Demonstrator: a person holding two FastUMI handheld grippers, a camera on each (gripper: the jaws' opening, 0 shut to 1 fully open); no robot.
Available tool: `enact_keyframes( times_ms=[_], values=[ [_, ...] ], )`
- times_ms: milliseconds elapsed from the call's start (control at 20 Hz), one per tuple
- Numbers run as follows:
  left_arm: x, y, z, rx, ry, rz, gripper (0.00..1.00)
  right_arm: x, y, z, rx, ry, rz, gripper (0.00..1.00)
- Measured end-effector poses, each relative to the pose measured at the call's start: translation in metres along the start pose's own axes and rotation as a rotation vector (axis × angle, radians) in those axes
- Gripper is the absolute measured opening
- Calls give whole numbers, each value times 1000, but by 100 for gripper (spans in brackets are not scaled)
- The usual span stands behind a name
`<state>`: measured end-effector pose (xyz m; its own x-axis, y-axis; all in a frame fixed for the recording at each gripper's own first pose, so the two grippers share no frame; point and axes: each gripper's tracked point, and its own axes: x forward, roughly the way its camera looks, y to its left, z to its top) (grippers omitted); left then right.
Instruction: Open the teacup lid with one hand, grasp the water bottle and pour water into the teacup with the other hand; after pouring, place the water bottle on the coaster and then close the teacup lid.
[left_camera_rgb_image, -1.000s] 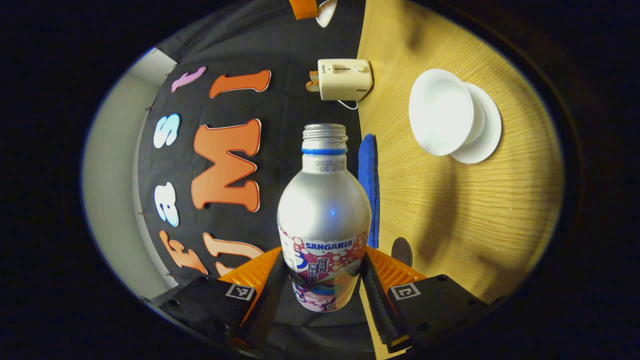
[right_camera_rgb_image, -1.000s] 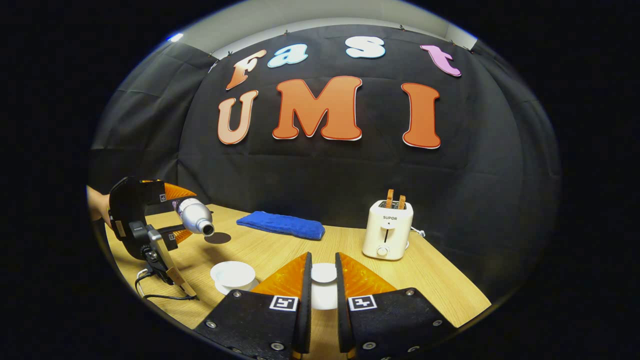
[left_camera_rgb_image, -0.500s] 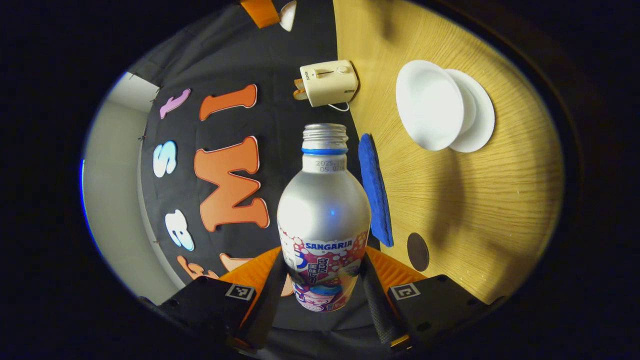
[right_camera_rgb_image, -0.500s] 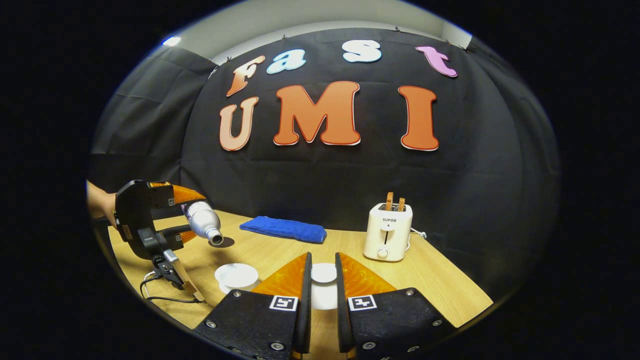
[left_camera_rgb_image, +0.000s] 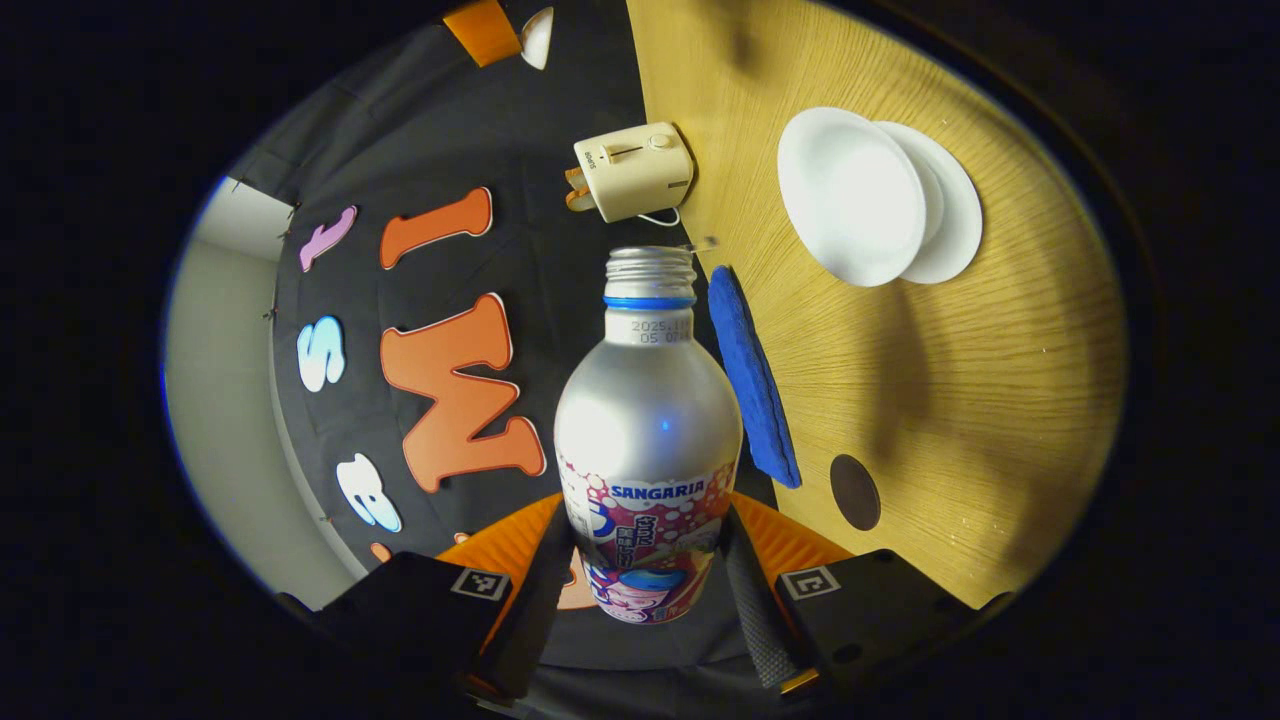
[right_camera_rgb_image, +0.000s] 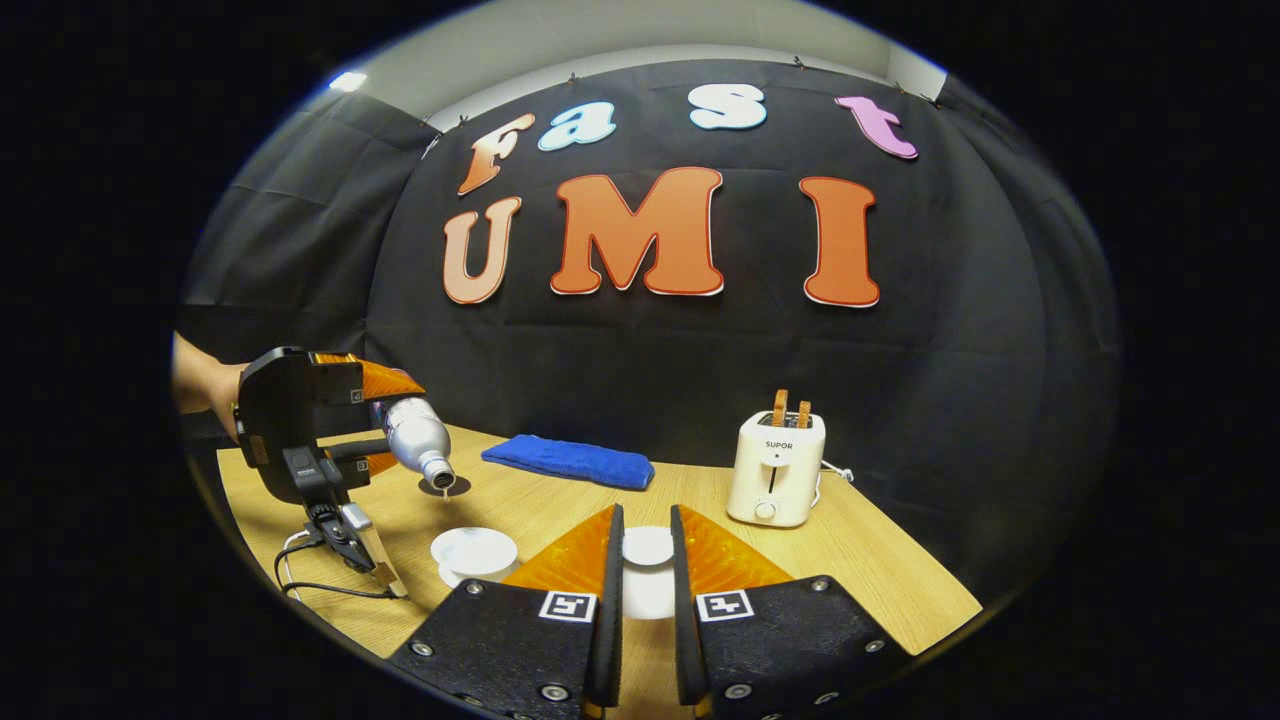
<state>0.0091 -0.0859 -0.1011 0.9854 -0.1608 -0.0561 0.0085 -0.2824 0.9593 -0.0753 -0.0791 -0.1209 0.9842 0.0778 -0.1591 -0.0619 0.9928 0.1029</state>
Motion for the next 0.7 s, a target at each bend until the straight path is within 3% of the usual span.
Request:
enact_keyframes(
  times_ms=[250, 350, 500, 600, 700],
  values=[
    [-1, 5, -2, 26, 4, -7, 80, -1, 4, 3, -10, -13, 14, 22],
    [0, 8, -2, 37, 6, -8, 87, 0, 5, 0, -7, -7, 19, 22],
    [-1, 12, -7, 56, 14, -8, 80, 1, 4, 2, -12, -8, 18, 22],
    [-1, 13, -8, 72, 17, 3, 87, 0, 6, 4, -10, -17, 24, 22],
    [1, 13, -7, 102, 15, 10, 86, 0, 6, 4, -7, -19, 26, 22]
  ],
)
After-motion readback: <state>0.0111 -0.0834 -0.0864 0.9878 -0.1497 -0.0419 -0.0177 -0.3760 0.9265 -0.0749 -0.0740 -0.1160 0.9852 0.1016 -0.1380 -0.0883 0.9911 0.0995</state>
